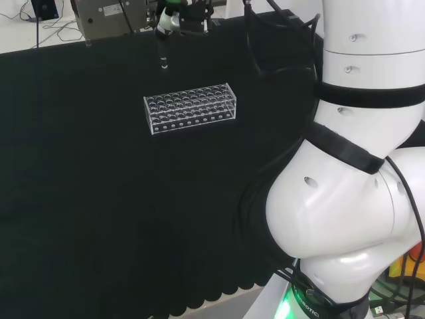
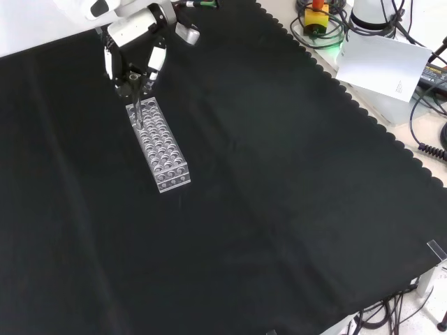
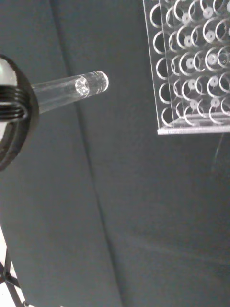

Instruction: Put the test tube back in the rack.

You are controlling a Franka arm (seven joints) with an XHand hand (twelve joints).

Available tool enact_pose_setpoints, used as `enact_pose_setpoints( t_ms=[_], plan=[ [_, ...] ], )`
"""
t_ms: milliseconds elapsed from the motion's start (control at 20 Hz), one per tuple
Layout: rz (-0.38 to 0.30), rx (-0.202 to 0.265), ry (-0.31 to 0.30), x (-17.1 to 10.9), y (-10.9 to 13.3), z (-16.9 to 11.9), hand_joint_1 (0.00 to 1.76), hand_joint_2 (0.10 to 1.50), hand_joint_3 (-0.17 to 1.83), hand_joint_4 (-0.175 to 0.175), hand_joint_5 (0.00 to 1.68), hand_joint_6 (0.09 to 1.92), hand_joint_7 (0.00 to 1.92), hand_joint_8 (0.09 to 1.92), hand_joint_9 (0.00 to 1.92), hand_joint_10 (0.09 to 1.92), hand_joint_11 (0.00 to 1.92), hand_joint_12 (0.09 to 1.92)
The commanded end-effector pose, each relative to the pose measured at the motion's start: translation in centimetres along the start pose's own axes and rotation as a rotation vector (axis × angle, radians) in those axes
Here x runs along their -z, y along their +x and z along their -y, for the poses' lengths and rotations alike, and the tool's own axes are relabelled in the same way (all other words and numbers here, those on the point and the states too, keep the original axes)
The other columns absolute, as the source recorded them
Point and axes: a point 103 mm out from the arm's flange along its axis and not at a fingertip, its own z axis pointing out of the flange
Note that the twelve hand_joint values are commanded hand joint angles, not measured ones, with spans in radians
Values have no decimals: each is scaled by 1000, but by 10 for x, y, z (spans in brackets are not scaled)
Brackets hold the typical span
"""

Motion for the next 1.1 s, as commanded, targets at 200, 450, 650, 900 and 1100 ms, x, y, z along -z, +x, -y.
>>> enact_pose_setpoints(
  t_ms=[200,450,650,900,1100],
  plan=[
    [-20,9,34,-18,10,-4,1404,1055,0,-175,1047,537,1077,1137,1128,835,1332,864],
    [-54,-17,59,-33,4,-5,1404,1055,0,-175,1046,536,1077,1136,1128,835,1332,864],
    [-72,-31,78,-46,3,-8,1404,1055,0,-175,1047,536,1077,1135,1128,835,1332,864],
    [-90,-43,98,-58,5,-13,1404,1055,0,-175,1047,536,1078,1135,1128,835,1332,864],
    [-89,-43,110,-66,9,-17,1404,1055,0,-175,1047,536,1078,1134,1129,834,1332,864]
  ],
)
